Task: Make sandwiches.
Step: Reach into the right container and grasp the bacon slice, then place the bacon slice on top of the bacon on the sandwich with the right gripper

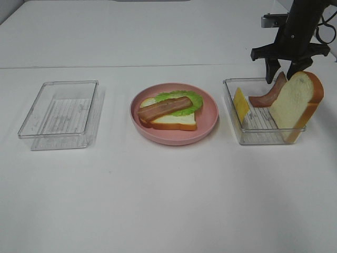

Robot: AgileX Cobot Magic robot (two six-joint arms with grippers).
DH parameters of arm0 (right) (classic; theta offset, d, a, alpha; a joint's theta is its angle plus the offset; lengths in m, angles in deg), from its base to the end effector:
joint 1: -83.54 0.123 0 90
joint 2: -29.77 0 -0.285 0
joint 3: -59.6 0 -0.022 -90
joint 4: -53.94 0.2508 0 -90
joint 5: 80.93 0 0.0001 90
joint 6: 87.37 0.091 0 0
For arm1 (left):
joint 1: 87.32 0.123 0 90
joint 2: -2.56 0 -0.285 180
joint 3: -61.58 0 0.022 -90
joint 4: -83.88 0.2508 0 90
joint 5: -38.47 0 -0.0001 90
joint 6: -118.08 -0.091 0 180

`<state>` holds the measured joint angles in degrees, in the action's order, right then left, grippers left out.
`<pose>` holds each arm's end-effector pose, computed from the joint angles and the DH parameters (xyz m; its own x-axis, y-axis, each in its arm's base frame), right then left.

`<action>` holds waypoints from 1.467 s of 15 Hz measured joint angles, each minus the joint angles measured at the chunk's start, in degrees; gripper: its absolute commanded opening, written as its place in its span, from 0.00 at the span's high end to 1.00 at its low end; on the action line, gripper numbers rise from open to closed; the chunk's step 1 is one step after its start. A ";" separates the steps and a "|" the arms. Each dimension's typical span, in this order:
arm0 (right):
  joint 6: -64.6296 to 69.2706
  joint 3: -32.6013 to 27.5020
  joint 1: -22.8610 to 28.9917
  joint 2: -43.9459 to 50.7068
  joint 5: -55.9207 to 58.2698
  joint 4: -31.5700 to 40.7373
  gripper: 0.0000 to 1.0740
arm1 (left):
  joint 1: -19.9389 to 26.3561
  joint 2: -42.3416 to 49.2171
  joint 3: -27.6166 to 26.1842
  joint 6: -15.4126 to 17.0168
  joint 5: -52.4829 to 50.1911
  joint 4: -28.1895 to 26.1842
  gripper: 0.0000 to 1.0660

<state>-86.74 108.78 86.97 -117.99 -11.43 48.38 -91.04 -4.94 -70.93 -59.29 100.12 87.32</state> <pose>0.5107 0.0223 0.1707 -0.9752 -0.0815 -0.2060 -0.0633 0.9936 -0.0935 -0.0082 0.0054 0.2813 -0.4470 0.0117 -0.8945 0.0099 0.9999 0.0081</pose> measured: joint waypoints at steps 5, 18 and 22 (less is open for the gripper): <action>0.00 0.00 0.00 0.00 0.00 0.00 0.70 | 0.00 0.00 0.00 0.00 0.00 0.00 0.08; 0.00 0.00 0.00 0.00 0.00 -1.95 1.00 | 0.00 0.00 0.00 0.00 0.00 0.00 0.08; 0.00 0.00 0.00 3.04 0.00 -0.63 1.00 | 0.00 0.00 0.00 0.00 0.00 0.06 0.08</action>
<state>-86.74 108.78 86.97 -114.95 -11.43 47.75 -91.04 -4.94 -70.93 -59.29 100.12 87.37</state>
